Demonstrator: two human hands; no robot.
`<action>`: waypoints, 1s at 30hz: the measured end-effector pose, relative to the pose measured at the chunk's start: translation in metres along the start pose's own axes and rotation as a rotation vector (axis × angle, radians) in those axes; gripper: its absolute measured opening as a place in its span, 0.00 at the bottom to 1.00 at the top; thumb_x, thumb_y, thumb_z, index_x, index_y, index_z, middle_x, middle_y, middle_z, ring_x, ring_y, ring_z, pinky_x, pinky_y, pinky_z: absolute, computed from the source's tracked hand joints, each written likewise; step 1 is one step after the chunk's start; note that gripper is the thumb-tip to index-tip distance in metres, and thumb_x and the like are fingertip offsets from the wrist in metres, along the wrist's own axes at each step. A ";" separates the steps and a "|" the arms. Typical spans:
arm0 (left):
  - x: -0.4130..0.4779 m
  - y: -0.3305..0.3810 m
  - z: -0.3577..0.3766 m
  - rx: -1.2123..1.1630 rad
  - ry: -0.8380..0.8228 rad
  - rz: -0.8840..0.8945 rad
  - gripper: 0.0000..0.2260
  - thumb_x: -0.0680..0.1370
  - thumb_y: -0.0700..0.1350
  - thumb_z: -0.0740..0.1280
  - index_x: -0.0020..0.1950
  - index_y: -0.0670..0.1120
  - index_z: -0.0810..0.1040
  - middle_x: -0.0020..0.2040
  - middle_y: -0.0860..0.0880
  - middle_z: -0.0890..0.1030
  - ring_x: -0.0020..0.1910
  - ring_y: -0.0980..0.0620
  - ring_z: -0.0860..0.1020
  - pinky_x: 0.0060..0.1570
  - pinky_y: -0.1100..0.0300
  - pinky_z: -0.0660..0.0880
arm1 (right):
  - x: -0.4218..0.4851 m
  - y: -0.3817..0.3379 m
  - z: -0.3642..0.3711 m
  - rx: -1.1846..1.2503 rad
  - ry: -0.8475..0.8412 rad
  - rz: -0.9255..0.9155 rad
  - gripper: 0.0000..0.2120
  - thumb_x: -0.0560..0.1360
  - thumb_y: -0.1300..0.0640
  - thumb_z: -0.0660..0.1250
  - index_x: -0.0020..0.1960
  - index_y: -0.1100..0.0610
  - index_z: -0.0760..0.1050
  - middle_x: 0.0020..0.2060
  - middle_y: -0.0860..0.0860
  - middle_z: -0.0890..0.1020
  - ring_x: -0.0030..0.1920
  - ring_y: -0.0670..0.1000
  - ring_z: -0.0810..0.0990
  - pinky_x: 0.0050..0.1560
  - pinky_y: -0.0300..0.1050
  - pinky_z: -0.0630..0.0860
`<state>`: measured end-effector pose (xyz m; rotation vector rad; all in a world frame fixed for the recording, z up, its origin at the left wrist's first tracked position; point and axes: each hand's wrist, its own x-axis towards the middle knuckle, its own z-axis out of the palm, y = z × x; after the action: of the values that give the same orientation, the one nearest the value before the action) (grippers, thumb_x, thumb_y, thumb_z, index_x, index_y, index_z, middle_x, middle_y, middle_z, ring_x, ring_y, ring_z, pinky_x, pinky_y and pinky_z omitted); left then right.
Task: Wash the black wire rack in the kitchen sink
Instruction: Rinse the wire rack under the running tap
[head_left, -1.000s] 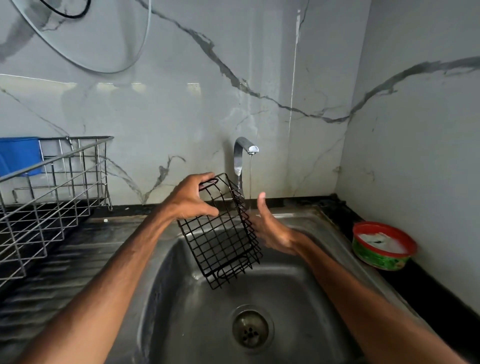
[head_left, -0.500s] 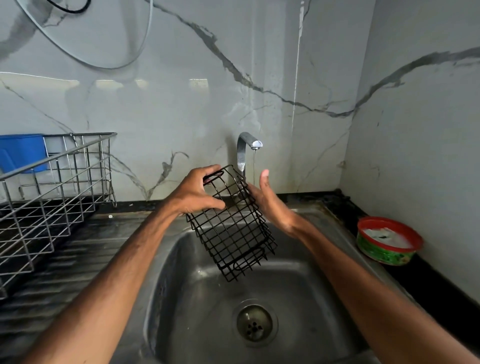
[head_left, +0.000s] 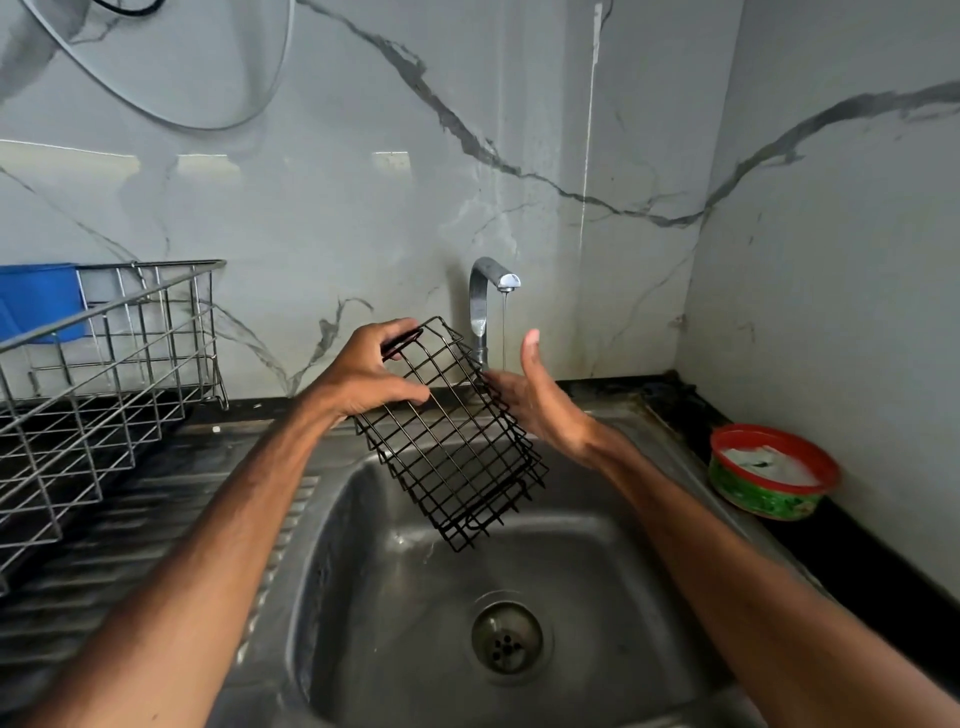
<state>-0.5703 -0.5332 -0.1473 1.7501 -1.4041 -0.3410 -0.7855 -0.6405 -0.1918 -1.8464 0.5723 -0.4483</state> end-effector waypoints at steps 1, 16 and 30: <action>0.000 0.001 0.001 -0.002 -0.001 0.001 0.45 0.66 0.34 0.81 0.80 0.46 0.67 0.77 0.49 0.71 0.74 0.48 0.71 0.76 0.49 0.67 | 0.003 -0.001 -0.001 -0.005 -0.010 -0.016 0.51 0.69 0.22 0.30 0.82 0.52 0.45 0.81 0.52 0.52 0.80 0.52 0.50 0.78 0.58 0.44; 0.002 -0.003 -0.004 0.002 0.033 -0.001 0.44 0.66 0.34 0.81 0.79 0.46 0.67 0.78 0.49 0.70 0.75 0.49 0.69 0.77 0.49 0.64 | -0.002 0.029 0.003 -0.052 0.079 0.083 0.44 0.72 0.25 0.32 0.81 0.48 0.40 0.81 0.53 0.47 0.81 0.56 0.48 0.78 0.64 0.44; 0.007 -0.014 -0.009 -0.056 0.058 0.000 0.44 0.64 0.32 0.81 0.77 0.45 0.70 0.74 0.49 0.74 0.72 0.48 0.73 0.73 0.48 0.71 | 0.004 0.075 -0.005 0.123 0.108 0.202 0.31 0.82 0.35 0.52 0.73 0.56 0.68 0.74 0.58 0.69 0.68 0.57 0.74 0.61 0.48 0.77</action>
<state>-0.5523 -0.5351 -0.1501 1.7015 -1.3408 -0.3239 -0.7980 -0.6681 -0.2605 -1.6357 0.7789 -0.4392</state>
